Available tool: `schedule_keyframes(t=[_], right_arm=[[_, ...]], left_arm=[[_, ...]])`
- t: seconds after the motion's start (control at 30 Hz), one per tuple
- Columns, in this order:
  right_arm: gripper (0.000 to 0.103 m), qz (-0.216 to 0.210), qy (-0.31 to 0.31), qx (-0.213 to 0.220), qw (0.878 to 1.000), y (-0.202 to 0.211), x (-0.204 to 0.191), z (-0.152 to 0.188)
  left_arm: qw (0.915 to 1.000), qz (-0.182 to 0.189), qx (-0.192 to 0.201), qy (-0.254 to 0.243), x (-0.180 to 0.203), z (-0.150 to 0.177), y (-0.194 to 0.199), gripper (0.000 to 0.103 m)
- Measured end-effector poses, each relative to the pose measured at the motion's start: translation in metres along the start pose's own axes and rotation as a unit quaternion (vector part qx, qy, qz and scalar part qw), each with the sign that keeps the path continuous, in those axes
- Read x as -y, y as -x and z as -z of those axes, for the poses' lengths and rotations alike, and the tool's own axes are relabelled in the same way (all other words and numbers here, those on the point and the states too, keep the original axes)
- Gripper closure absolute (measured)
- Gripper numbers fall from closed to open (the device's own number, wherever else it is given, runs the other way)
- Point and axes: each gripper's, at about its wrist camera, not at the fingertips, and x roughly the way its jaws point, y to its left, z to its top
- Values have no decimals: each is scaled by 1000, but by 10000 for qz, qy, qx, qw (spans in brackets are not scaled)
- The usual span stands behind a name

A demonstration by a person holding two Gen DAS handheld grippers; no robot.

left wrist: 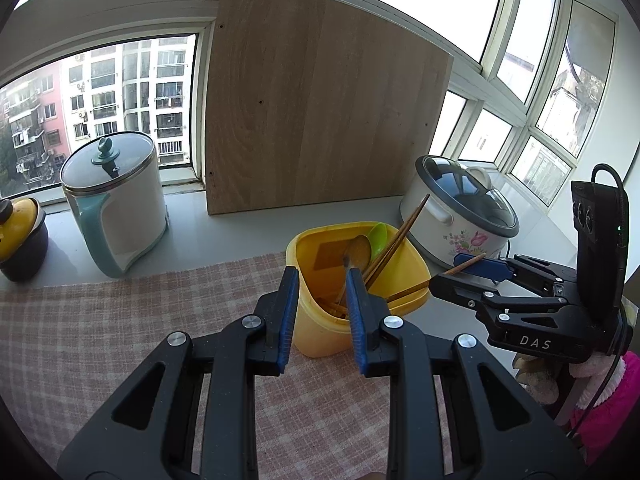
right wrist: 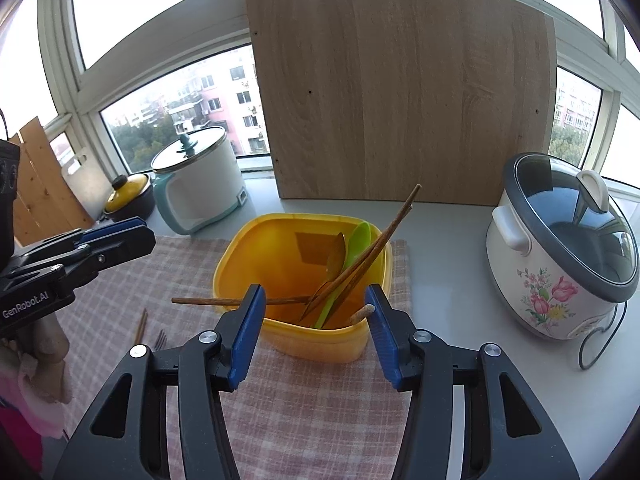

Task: Organize utensils
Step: 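Open both grippers to drop the spoon and chopstick into the container, then move both open grippers back over the fork and chopsticks on the cloth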

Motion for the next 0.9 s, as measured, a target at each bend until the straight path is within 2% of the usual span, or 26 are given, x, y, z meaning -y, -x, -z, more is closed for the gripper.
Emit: schedule_keyframes(t=[0.07, 0.23, 0.27, 0.33, 0.5, 0.63, 0.9], right_arm=[[41, 5, -9, 42, 10000, 2, -2, 1], [36, -28, 2, 77, 10000, 9, -10, 7], [34, -54, 6, 83, 10000, 10, -12, 9], [32, -111, 17, 97, 9999, 11, -16, 12], [31, -192, 156, 66, 9997, 10, -32, 21], [26, -293, 301, 14, 9991, 4, -49, 29], [26, -707, 636, -454, 9944, -21, -87, 45]], left_arm=[[10000, -12, -17, 26, -5, 4, 4, 80], [9999, -142, -81, 47, -24, 17, 18, 79], [9997, -231, -75, 43, -30, 21, 21, 77], [9991, -418, -76, 65, -42, 27, 25, 61], [9969, -713, -267, 202, -77, 47, 39, 61], [9937, -949, -435, 408, -107, 66, 50, 61], [9872, -1165, -837, 700, -145, 108, 61, 61]])
